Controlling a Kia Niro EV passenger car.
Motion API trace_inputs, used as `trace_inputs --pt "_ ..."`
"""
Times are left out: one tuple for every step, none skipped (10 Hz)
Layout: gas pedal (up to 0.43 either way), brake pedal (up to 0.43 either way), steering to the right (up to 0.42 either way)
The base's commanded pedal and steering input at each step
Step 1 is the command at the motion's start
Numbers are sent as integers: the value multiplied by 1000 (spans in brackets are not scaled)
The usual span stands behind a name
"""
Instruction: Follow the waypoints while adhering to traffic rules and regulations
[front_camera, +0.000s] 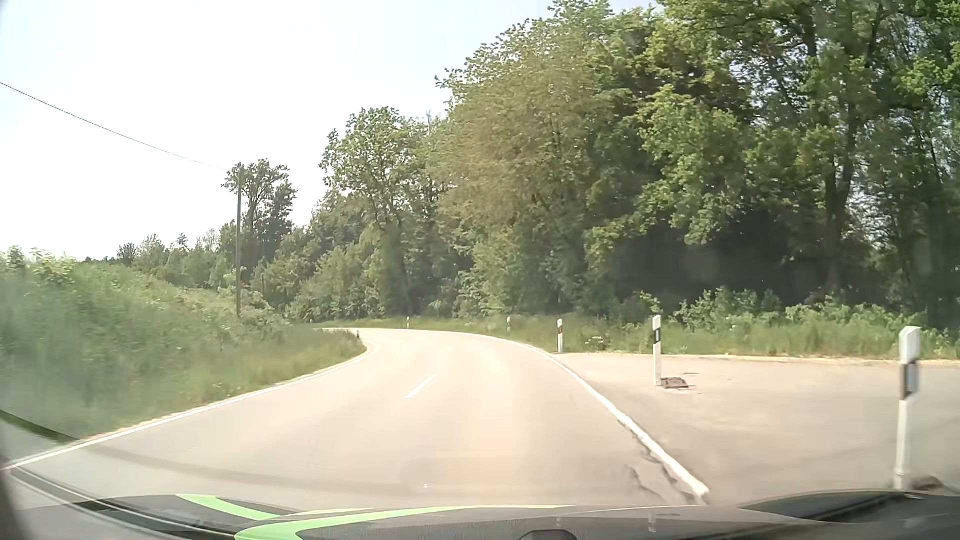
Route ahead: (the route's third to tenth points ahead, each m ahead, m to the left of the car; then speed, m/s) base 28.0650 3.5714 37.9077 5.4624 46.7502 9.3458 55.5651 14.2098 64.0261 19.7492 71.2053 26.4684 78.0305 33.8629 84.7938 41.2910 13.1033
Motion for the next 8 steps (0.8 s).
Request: trace_inputs --pt "0 177 10" --pt "0 183 7" --pt "0 177 5" --pt "0 159 3" --pt "0 67 -4" --pt "0 0 -8" --pt "0 0 -10" --pt "0 0 -14"
